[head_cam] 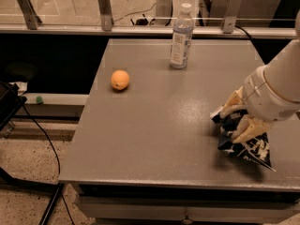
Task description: Move blue chip bag near blue plastic bottle
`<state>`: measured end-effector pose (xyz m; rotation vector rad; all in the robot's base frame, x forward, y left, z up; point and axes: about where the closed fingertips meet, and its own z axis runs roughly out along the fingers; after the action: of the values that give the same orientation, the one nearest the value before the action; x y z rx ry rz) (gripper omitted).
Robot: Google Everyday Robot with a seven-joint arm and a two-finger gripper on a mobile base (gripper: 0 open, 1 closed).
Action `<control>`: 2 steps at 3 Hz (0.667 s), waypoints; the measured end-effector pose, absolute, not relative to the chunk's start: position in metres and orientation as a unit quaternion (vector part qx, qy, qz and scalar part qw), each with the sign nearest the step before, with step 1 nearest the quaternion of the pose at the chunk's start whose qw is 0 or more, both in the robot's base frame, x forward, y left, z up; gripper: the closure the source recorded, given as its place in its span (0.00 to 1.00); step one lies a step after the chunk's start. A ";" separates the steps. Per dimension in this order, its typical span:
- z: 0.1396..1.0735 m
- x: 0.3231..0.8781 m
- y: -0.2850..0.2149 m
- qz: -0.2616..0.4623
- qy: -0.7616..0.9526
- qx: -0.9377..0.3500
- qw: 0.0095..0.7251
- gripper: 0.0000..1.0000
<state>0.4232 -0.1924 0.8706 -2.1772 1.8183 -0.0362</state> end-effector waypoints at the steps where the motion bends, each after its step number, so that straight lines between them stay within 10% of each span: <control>1: 0.899 0.445 -0.194 -0.036 0.629 -0.758 0.169 1.00; 2: 0.940 0.485 -0.192 -0.077 0.622 -0.753 0.197 1.00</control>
Offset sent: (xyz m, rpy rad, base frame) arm 0.1240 -0.0009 0.1133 -0.0257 -0.2691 -0.0289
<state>0.4850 -0.1920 0.9398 -2.1095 1.7428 -0.2158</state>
